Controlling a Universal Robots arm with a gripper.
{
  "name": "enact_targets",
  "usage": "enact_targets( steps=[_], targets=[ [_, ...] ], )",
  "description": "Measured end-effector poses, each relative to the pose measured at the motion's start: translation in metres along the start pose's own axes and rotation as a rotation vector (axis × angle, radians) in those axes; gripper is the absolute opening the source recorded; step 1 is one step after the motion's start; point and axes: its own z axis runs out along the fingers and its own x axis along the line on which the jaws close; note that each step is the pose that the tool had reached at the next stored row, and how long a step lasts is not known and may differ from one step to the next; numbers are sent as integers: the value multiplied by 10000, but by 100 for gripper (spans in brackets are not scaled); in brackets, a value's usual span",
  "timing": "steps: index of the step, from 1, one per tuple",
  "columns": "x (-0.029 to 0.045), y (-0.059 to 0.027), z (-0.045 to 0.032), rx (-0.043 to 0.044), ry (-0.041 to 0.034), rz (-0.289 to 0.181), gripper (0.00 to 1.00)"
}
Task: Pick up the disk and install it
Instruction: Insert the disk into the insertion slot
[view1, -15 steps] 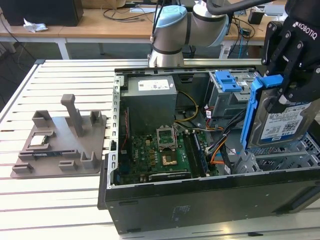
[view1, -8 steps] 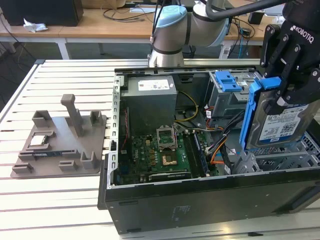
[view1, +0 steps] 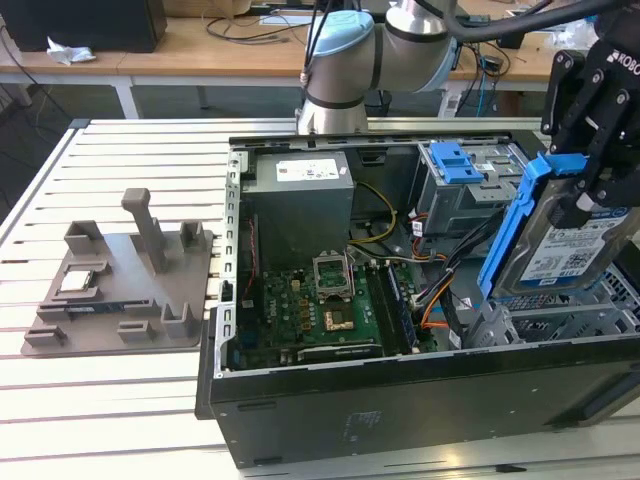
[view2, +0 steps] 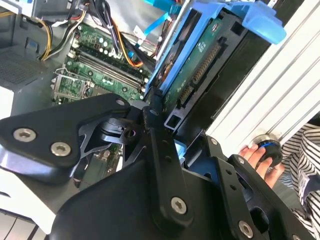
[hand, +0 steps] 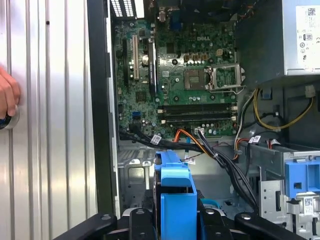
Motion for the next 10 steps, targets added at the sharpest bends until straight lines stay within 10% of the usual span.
enact_targets(
  steps=[7, 10],
  targets=[
    [-16, -51, -120, -23, 28, -2, 36],
    [-23, -139, -112, -226, 31, 3, 36]
  ],
)
